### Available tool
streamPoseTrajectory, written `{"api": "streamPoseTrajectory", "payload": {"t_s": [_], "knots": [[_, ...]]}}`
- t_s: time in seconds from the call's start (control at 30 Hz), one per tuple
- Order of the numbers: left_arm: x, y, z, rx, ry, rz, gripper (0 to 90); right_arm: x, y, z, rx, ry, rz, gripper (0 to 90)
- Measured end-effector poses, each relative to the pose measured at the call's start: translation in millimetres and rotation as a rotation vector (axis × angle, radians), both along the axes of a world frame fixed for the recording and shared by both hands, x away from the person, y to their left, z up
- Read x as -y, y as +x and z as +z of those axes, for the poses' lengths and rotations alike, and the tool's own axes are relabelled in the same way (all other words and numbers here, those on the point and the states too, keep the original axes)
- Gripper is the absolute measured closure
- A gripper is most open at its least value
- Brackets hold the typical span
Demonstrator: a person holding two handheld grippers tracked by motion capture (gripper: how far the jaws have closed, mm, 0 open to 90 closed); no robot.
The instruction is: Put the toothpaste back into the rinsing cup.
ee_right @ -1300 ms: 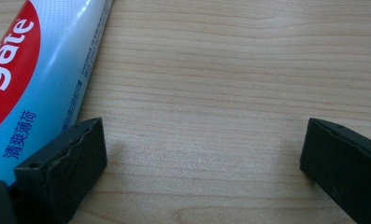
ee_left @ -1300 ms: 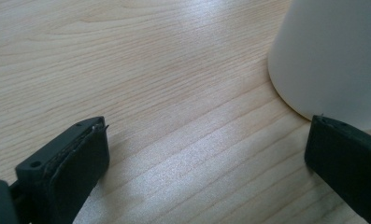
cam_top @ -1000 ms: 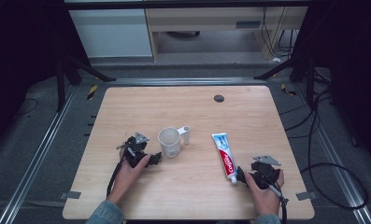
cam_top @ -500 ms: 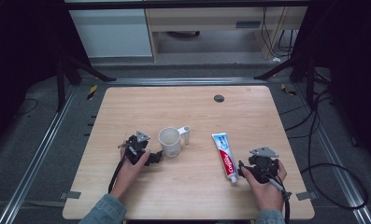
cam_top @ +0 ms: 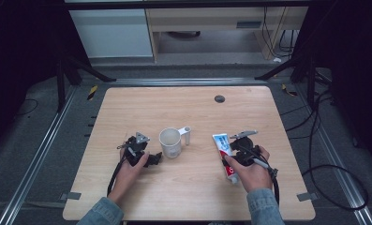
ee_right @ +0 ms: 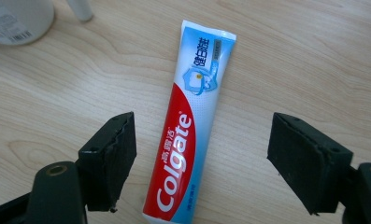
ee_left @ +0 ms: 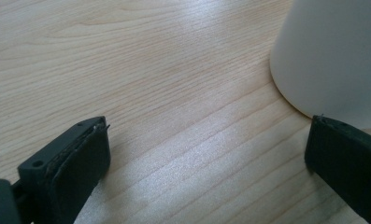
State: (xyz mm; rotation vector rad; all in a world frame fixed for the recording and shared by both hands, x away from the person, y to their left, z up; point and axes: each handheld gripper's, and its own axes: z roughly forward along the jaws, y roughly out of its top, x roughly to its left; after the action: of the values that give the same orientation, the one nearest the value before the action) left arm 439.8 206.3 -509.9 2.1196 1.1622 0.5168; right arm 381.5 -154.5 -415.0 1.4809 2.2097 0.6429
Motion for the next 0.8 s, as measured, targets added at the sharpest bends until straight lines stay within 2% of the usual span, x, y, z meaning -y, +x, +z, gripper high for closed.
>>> {"api": "streamPoseTrajectory", "payload": {"t_s": [0.03,0.13,0.17,0.27,0.37,0.57,0.8], "knots": [[0.0,0.0,0.0,0.0,0.0,0.0,0.0,-1.2,3.2,1.0,-0.005,-0.016,0.005,25.1],[0.0,0.0,0.0,0.0,0.0,0.0,0.0,-1.9,10.5,3.0,-0.023,-0.017,0.016,25.6],[-0.1,0.1,0.0,0.0,0.0,0.0,0.0,-4.0,19.1,7.0,-0.03,-0.018,0.022,26.4],[0.0,0.0,-0.1,0.001,-0.003,0.0,0.0,-9.5,28.1,12.1,-0.043,-0.03,0.032,26.6],[-0.4,0.8,-0.3,0.002,-0.006,-0.007,0.0,-16.1,37.4,15.1,-0.063,-0.019,0.043,23.7],[-0.2,1.3,-0.4,0.003,-0.011,-0.005,0.0,-24.9,48.1,13.7,-0.095,-0.029,0.038,19.4],[-0.5,3.5,-0.1,0.002,-0.003,-0.017,0.0,-23.2,53.4,7.9,-0.108,-0.024,0.021,23.0]]}}
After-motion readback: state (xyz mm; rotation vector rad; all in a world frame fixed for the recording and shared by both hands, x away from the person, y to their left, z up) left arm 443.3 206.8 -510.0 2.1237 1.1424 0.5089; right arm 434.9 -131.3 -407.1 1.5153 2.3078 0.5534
